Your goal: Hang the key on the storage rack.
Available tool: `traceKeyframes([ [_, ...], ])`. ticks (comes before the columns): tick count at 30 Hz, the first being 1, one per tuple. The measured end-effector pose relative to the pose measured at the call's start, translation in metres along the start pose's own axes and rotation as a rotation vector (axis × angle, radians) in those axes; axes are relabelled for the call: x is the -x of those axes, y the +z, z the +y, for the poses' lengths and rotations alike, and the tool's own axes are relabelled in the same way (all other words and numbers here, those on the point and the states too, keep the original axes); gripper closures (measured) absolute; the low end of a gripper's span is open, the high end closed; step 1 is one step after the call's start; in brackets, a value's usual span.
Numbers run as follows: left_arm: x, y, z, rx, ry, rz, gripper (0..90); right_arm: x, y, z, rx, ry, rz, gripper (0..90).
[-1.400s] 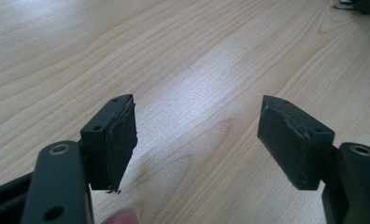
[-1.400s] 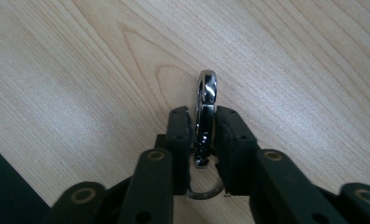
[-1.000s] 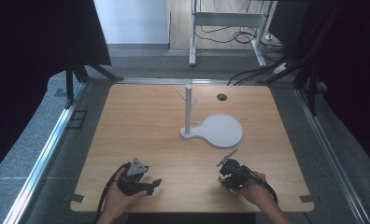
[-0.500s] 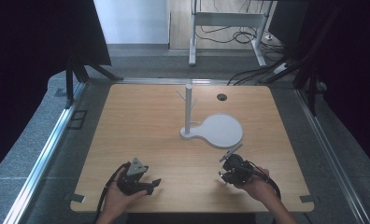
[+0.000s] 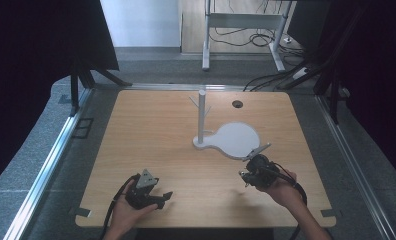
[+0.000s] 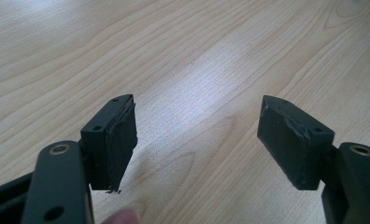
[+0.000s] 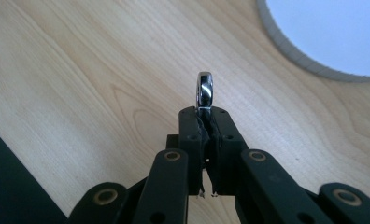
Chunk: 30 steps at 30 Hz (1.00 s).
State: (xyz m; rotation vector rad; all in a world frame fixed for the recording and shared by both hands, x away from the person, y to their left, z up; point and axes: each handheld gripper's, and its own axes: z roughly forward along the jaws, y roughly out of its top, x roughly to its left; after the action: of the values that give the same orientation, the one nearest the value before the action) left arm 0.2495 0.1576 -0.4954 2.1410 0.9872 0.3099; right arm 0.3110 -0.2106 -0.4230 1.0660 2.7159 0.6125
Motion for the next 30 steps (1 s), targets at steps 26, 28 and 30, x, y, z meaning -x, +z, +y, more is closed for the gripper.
traceKeyframes([
  [26, -0.001, 0.003, -0.001, -0.02, 0.002, -0.004, 28.9, 0.029, 0.002, 0.065, 0.043, 0.015, -0.012, 85.2],
  [28, -0.001, 0.003, -0.001, -0.02, 0.004, -0.005, 28.9, 0.032, 0.003, 0.07, 0.047, 0.016, -0.008, 85.2],
  [30, -0.001, 0.003, -0.001, -0.019, 0.003, -0.005, 28.9, 0.033, 0.003, 0.073, 0.049, 0.021, -0.011, 85.2],
])
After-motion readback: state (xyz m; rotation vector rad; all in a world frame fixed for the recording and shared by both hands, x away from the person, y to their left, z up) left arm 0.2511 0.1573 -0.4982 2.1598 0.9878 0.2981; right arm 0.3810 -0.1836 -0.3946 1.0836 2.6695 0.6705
